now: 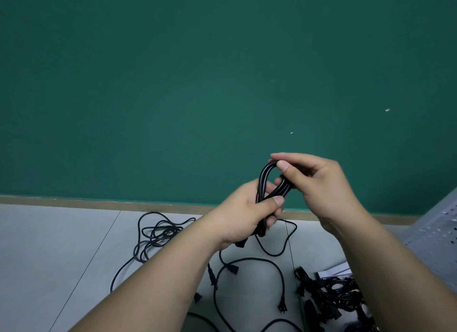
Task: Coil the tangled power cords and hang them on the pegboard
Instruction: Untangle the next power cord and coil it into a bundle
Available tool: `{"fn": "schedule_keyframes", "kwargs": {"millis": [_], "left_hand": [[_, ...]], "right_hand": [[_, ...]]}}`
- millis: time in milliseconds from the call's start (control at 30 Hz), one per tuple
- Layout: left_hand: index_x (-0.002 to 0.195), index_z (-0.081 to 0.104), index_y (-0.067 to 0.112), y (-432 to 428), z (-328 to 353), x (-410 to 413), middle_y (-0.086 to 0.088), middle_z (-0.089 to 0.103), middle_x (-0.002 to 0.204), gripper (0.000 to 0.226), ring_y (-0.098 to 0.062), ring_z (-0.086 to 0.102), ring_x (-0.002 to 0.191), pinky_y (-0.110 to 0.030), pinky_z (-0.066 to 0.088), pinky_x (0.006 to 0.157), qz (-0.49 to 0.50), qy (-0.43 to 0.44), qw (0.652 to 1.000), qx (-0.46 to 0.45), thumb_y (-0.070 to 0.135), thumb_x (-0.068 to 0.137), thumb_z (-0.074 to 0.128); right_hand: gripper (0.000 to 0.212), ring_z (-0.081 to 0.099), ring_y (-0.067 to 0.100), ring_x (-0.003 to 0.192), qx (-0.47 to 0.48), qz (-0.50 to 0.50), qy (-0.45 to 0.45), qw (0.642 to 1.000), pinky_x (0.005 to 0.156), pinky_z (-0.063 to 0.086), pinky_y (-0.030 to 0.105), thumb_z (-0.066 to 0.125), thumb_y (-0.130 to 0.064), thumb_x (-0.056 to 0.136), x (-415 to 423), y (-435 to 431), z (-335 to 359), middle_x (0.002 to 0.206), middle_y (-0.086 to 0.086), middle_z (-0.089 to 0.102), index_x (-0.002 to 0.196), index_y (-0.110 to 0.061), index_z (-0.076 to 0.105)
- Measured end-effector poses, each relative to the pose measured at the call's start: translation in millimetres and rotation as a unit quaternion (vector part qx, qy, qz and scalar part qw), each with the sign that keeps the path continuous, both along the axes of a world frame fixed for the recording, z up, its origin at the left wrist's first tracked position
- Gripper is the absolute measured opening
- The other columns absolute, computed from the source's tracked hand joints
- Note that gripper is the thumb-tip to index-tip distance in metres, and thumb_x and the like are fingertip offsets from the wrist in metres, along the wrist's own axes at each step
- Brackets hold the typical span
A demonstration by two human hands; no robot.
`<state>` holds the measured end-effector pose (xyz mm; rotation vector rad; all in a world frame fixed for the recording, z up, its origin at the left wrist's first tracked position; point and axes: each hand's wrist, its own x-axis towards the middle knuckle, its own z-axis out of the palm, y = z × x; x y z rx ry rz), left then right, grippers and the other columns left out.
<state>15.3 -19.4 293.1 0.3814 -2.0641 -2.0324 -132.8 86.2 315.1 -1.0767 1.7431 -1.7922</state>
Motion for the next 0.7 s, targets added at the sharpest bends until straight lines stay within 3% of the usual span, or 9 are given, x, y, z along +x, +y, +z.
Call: {"fn": "schedule_keyframes", "kwargs": {"millis": [133,200,300,400,467,533,600,700], "left_hand": [[0.117,0.052,0.009,7,2,-1,0.0,0.054,0.08,0.012,-0.015,0.044,0.065,-0.034,0.044,0.062,0.013,0.023,0.997,0.077,0.016,0.108,0.055],[0.114,0.052,0.01,6,4,-3,0.002,0.049,0.077,0.003,-0.015,0.041,0.065,-0.032,0.043,0.061,0.037,0.036,0.993,0.106,0.012,0.112,0.05],[0.113,0.054,0.009,-7,9,-6,0.0,0.049,0.077,0.005,-0.016,0.041,0.066,-0.031,0.044,0.06,0.107,0.087,0.975,0.172,0.012,0.112,0.05],[0.123,0.052,0.006,-23,13,-6,-0.002,0.05,0.077,0.014,-0.016,0.045,0.065,-0.032,0.047,0.06,0.176,0.143,0.942,0.247,0.011,0.11,0.052],[0.121,0.052,0.007,-33,16,-3,-0.001,0.05,0.076,0.012,-0.016,0.046,0.064,-0.031,0.047,0.06,0.214,0.175,0.924,0.263,0.011,0.11,0.052],[0.119,0.052,0.008,-43,17,0,-0.001,0.051,0.076,0.009,-0.016,0.046,0.064,-0.031,0.048,0.06,0.251,0.195,0.912,0.26,0.012,0.11,0.052],[0.118,0.05,0.009,-51,18,2,0.0,0.05,0.076,0.008,-0.016,0.045,0.063,-0.031,0.047,0.06,0.283,0.202,0.908,0.236,0.013,0.111,0.052],[0.115,0.048,0.01,-61,16,5,0.002,0.049,0.074,0.006,-0.015,0.044,0.061,-0.032,0.046,0.06,0.341,0.185,0.908,0.158,0.015,0.112,0.051]], "right_hand": [[0.02,0.071,0.016,0.087,-0.021,0.004,-0.064,0.998,0.088,0.059,0.034,0.069,-0.018,0.102,5,-6,1,0.115,0.001,0.08,0.118,-0.022,0.08],[0.024,0.074,0.014,0.098,-0.008,-0.003,-0.064,0.998,0.094,0.06,0.034,0.062,-0.024,0.107,11,-10,-7,0.119,-0.001,0.079,0.126,-0.027,0.076],[0.038,0.075,0.018,0.11,0.042,0.051,-0.147,0.987,0.098,0.061,0.04,0.043,-0.041,0.112,21,-13,-21,0.126,0.004,0.076,0.138,-0.026,0.066],[0.061,0.076,0.019,0.097,0.143,0.127,-0.202,0.961,0.096,0.06,0.042,0.036,-0.063,0.106,28,-12,-31,0.11,0.003,0.079,0.131,-0.019,0.071],[0.069,0.076,0.021,0.098,0.182,0.184,-0.179,0.949,0.096,0.058,0.04,0.032,-0.066,0.105,33,-12,-31,0.107,0.006,0.079,0.126,-0.014,0.072],[0.062,0.077,0.027,0.104,0.205,0.215,-0.121,0.947,0.102,0.055,0.043,0.033,-0.057,0.11,38,-11,-28,0.106,0.006,0.08,0.124,-0.011,0.071],[0.041,0.074,0.025,0.09,0.207,0.224,-0.082,0.949,0.1,0.057,0.041,0.046,-0.042,0.111,38,-8,-25,0.092,0.005,0.074,0.12,-0.012,0.072],[0.021,0.058,0.017,0.07,0.22,0.211,-0.04,0.952,0.073,0.055,0.03,0.063,-0.027,0.107,29,-6,-20,0.076,0.0,0.06,0.119,-0.017,0.076]]}}
